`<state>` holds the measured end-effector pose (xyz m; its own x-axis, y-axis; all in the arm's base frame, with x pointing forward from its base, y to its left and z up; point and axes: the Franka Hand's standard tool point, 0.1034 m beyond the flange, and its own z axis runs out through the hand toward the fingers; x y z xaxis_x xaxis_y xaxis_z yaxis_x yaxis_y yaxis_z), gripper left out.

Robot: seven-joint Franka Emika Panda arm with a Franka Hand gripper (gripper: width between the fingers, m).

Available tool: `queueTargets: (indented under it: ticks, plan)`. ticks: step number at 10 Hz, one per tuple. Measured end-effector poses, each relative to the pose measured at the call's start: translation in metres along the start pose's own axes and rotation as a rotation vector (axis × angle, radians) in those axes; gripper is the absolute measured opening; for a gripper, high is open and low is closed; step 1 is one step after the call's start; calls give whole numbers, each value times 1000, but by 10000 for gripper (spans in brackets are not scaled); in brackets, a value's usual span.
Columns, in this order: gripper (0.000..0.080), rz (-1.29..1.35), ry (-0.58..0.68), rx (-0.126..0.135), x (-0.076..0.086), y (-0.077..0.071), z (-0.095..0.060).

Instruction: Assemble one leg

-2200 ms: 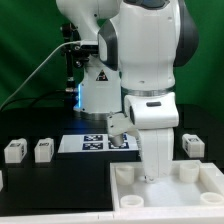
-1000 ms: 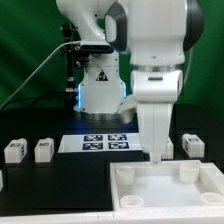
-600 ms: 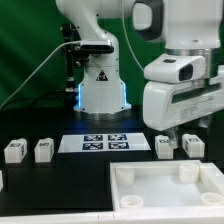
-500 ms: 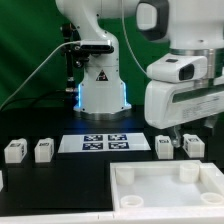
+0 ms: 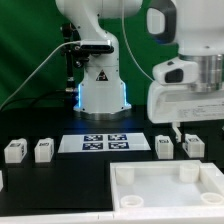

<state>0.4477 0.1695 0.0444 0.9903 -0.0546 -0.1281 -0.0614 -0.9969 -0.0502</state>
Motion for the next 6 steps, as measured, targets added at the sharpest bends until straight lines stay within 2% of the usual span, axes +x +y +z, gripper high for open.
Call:
queueTargets:
  ticks: [1, 2, 3, 5, 6]
  plan:
    - [648, 8, 6, 8, -4, 0, 7]
    - [648, -7, -106, -11, -18, 7, 14]
    - [648, -6, -207, -29, -18, 4, 16]
    - [648, -13, -379, -46, -16, 8, 16]
    - [648, -20, -542, -67, -27, 12, 15]
